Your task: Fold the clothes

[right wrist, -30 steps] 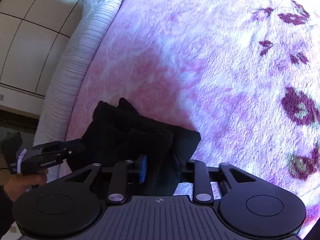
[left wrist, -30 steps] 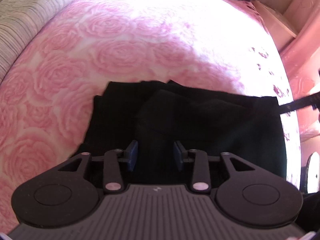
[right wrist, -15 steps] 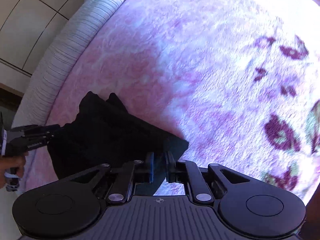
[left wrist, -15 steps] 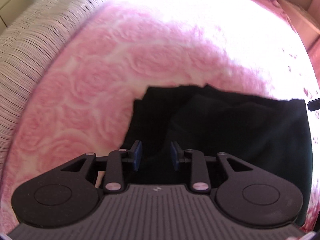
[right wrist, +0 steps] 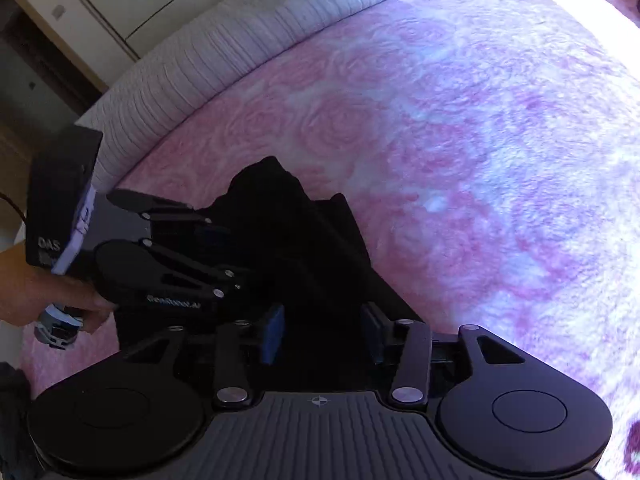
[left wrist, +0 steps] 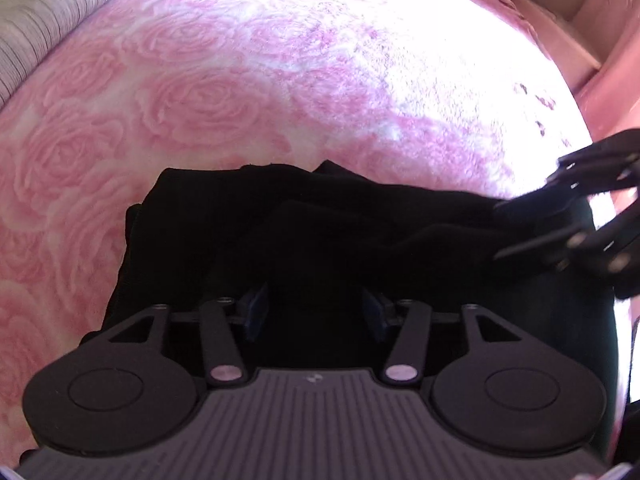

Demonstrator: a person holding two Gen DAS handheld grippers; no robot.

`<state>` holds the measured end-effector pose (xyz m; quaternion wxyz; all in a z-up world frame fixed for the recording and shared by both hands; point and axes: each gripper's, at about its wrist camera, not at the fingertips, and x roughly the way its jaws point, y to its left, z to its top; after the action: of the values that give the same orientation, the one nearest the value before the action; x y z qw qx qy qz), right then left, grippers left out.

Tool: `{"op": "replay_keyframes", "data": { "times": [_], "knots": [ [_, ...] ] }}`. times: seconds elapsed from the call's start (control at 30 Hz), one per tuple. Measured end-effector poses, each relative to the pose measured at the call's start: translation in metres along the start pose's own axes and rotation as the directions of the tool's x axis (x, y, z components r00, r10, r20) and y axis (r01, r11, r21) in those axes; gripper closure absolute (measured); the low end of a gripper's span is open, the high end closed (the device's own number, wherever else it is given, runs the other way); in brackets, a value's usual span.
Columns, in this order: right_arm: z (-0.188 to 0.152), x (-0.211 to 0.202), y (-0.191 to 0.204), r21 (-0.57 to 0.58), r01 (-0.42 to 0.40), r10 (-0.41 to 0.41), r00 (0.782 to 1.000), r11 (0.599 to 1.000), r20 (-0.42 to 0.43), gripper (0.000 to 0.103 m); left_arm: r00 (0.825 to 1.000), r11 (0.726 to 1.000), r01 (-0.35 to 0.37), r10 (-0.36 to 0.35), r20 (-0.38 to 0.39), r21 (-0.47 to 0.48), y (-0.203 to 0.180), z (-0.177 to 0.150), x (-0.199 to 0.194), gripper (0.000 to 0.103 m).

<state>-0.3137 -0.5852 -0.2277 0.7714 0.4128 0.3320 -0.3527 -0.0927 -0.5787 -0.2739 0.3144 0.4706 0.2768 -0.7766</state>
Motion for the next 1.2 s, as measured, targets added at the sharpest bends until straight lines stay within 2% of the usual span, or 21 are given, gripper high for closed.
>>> {"op": "replay_keyframes", "data": {
  "times": [0.03, 0.07, 0.1, 0.13, 0.17, 0.2, 0.27, 0.33, 0.4, 0.47, 0.53, 0.6, 0.7, 0.73, 0.77, 0.8, 0.9, 0.93, 0.97, 1.07, 1.2],
  "knots": [
    [0.003, 0.008, -0.001, -0.018, -0.019, 0.018, 0.999, 1.0, -0.033, 0.057, 1.0, 1.0, -0.007, 0.006, 0.014, 0.017, 0.0, 0.001, -0.005, 0.058],
    [0.006, 0.016, -0.002, -0.035, -0.038, 0.036, 0.997, 0.999, -0.065, 0.057, 1.0, 0.999, -0.014, 0.013, 0.028, 0.029, 0.001, 0.002, -0.01, 0.067],
    [0.007, 0.021, -0.004, -0.04, -0.052, 0.048, 0.995, 0.998, -0.089, 0.057, 0.999, 1.0, -0.024, 0.023, 0.041, 0.014, 0.006, 0.003, -0.014, 0.069],
    [0.008, 0.025, -0.005, -0.044, -0.064, 0.059, 0.992, 0.997, -0.112, 0.062, 0.998, 0.999, -0.033, 0.033, 0.053, -0.001, 0.01, 0.005, -0.017, 0.069],
    [0.01, 0.022, -0.007, -0.052, -0.056, 0.05, 0.993, 0.997, -0.106, 0.088, 0.997, 0.999, -0.041, 0.042, 0.065, -0.017, 0.015, 0.006, -0.021, 0.07],
    [0.011, 0.019, -0.008, -0.06, -0.048, 0.042, 0.994, 0.997, -0.1, 0.096, 0.996, 0.998, -0.043, 0.045, 0.074, -0.038, 0.021, 0.008, -0.022, 0.072],
    [0.013, 0.013, -0.011, -0.077, -0.03, 0.023, 0.996, 0.997, -0.087, 0.099, 0.994, 0.996, -0.045, 0.052, 0.093, -0.078, 0.032, 0.011, -0.024, 0.073],
    [0.016, 0.0, -0.006, -0.143, 0.021, -0.024, 1.0, 0.99, -0.013, 0.103, 0.992, 0.994, -0.014, 0.028, 0.125, -0.111, 0.04, 0.013, -0.027, 0.073],
    [0.017, 0.0, -0.014, -0.114, 0.078, -0.076, 0.997, 0.99, 0.026, 0.103, 0.99, 0.992, 0.038, -0.021, 0.142, -0.117, 0.038, 0.015, -0.024, 0.073],
    [0.017, 0.011, -0.033, -0.03, 0.07, -0.07, 0.997, 0.997, -0.017, 0.103, 0.989, 0.992, 0.071, -0.057, 0.137, -0.101, 0.032, 0.014, -0.02, 0.071],
    [0.015, 0.008, -0.043, 0.018, 0.062, -0.061, 0.998, 0.998, -0.01, 0.103, 0.993, 0.998, 0.056, -0.052, 0.106, -0.032, 0.023, 0.012, -0.014, 0.067],
    [0.012, -0.004, -0.042, 0.011, 0.04, -0.04, 0.999, 0.999, 0.013, 0.102, 0.997, 0.998, 0.014, -0.019, 0.07, 0.06, 0.016, 0.01, -0.006, 0.066],
    [0.008, -0.015, -0.03, -0.012, -0.017, 0.017, 0.999, 1.0, 0.032, 0.086, 0.998, 0.991, -0.014, 0.007, 0.058, 0.132, 0.009, 0.012, 0.001, 0.066],
    [0.007, -0.01, -0.027, -0.019, -0.026, 0.026, 1.0, 0.999, 0.017, 0.071, 0.999, 0.99, -0.011, 0.004, 0.047, 0.143, 0.008, 0.014, 0.003, 0.07],
    [0.005, -0.005, -0.023, -0.026, -0.035, 0.035, 0.999, 0.999, 0.001, 0.061, 0.999, 0.988, -0.009, 0.003, 0.036, 0.155, 0.006, 0.016, 0.005, 0.091],
    [0.004, 0.0, -0.019, -0.033, -0.044, 0.044, 0.999, 0.998, -0.014, 0.06, 1.0, 0.984, -0.012, 0.007, 0.027, 0.177, 0.004, 0.016, 0.004, 0.1],
    [0.001, 0.014, -0.007, -0.054, -0.072, 0.069, 0.996, 0.996, -0.061, 0.06, 0.999, 0.975, -0.034, 0.028, 0.03, 0.221, -0.001, 0.017, -0.003, 0.101],
    [0.0, 0.018, -0.004, -0.06, -0.081, 0.077, 0.994, 0.995, -0.075, 0.074, 0.998, 0.974, -0.049, 0.039, 0.049, 0.22, 0.0, 0.018, -0.008, 0.101],
    [0.004, 0.018, -0.001, -0.068, -0.079, 0.074, 0.994, 0.995, -0.077, 0.098, 0.996, 0.979, -0.068, 0.054, 0.075, 0.192, 0.005, 0.02, -0.015, 0.101],
    [0.014, 0.013, 0.004, -0.113, -0.066, 0.062, 0.998, 0.991, -0.032, 0.098, 0.992, 0.992, -0.087, 0.078, 0.096, 0.088, 0.02, 0.018, -0.013, 0.101],
    [0.013, 0.035, -0.002, -0.121, -0.021, 0.015, 0.999, 0.992, -0.051, 0.098, 0.992, 0.993, -0.105, 0.1, 0.081, 0.056, 0.017, 0.015, 0.008, 0.1]
  ]
}}
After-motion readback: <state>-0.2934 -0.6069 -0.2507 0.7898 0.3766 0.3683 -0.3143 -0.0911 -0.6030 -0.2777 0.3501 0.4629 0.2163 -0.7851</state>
